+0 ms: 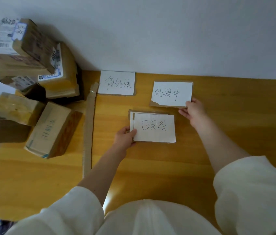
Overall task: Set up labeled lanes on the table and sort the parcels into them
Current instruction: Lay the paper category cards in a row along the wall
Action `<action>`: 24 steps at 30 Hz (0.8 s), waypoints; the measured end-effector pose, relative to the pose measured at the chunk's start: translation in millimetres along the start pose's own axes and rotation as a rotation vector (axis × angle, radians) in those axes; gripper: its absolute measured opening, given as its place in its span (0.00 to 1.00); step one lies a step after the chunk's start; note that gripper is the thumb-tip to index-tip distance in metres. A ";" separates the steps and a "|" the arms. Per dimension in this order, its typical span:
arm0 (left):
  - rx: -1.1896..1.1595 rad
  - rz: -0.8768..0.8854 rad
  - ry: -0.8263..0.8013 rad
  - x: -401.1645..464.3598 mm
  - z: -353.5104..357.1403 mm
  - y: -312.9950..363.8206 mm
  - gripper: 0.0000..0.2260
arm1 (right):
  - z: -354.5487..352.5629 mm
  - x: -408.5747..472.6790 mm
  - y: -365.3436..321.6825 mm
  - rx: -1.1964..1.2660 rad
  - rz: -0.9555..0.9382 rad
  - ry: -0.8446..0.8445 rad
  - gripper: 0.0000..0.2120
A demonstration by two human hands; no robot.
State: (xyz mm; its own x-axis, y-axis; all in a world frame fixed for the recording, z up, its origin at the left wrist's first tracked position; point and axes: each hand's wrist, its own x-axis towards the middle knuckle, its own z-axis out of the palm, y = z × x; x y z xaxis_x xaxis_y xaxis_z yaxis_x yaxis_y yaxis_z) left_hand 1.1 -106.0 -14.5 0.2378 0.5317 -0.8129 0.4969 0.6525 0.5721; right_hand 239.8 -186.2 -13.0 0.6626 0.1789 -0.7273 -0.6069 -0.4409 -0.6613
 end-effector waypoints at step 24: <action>-0.014 -0.031 -0.057 14.7 -2.2 -4.7 0.13 | 41.2 12.6 9.7 -1.203 -0.605 -0.212 0.22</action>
State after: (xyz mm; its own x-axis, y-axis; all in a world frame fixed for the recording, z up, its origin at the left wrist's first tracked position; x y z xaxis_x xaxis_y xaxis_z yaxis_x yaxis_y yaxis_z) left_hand 0.4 -100.1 -28.9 0.2697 0.4797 -0.8349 0.4932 0.6759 0.5477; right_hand 224.1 -152.1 -36.2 0.5400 0.6983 -0.4698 0.5785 -0.7134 -0.3955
